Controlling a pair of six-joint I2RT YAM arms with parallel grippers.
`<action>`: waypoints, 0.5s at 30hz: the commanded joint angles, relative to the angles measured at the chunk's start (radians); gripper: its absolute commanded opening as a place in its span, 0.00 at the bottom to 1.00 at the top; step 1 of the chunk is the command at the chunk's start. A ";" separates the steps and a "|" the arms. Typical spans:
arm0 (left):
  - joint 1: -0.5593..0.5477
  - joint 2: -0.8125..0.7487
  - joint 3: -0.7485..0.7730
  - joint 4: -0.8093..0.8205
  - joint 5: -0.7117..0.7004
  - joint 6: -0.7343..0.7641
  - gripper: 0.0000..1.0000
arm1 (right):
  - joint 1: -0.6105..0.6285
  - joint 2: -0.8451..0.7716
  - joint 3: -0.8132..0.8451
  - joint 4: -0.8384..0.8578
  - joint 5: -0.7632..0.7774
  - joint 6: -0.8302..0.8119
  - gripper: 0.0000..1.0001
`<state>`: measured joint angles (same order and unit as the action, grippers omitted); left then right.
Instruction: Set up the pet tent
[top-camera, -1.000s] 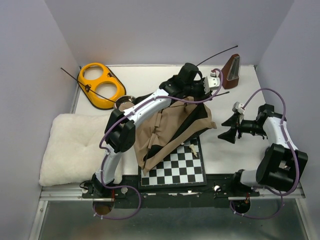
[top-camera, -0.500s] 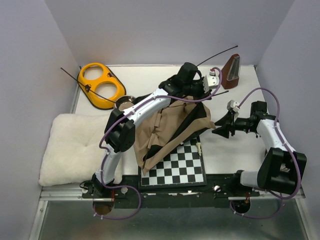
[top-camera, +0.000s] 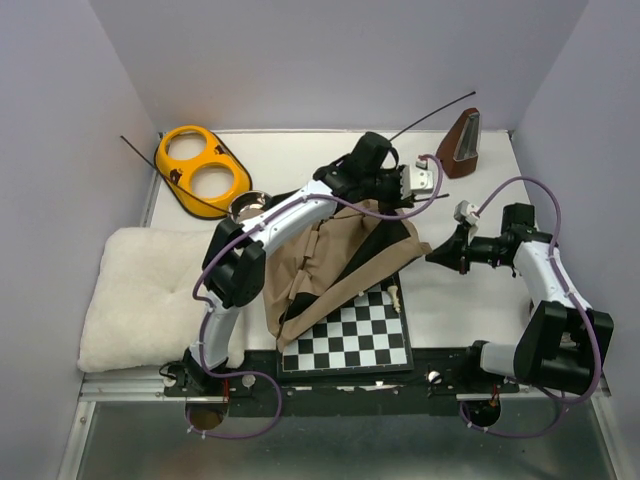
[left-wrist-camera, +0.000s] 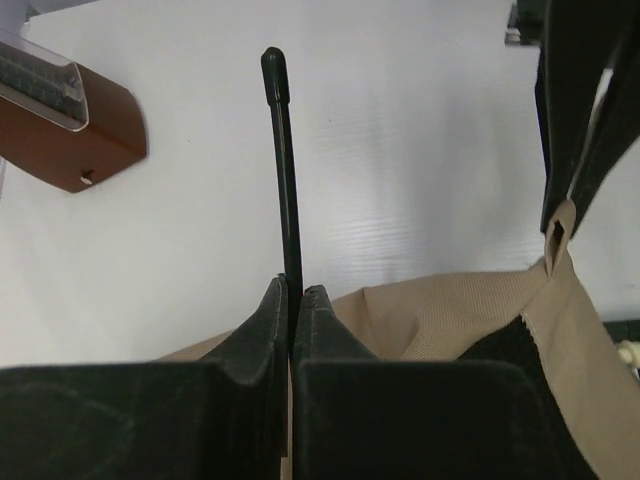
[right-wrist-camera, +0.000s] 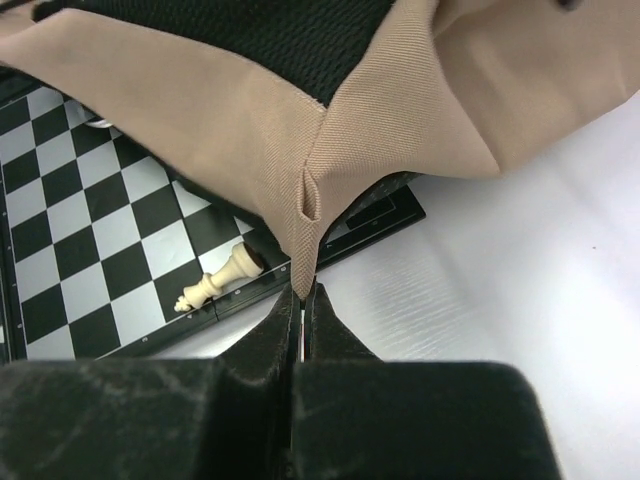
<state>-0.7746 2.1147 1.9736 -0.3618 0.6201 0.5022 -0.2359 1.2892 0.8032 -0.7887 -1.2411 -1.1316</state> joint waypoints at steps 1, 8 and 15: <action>0.024 -0.113 -0.125 -0.131 -0.025 0.264 0.00 | -0.028 -0.021 0.027 -0.037 0.012 0.010 0.01; 0.023 -0.185 -0.260 -0.146 -0.057 0.433 0.00 | -0.054 -0.001 0.040 -0.106 0.028 -0.023 0.01; 0.009 -0.216 -0.328 -0.193 -0.102 0.637 0.00 | -0.065 0.039 0.074 -0.153 0.026 -0.026 0.01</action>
<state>-0.7906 1.9236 1.6878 -0.3912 0.6319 0.9272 -0.2855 1.3029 0.8330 -0.8970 -1.2198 -1.1385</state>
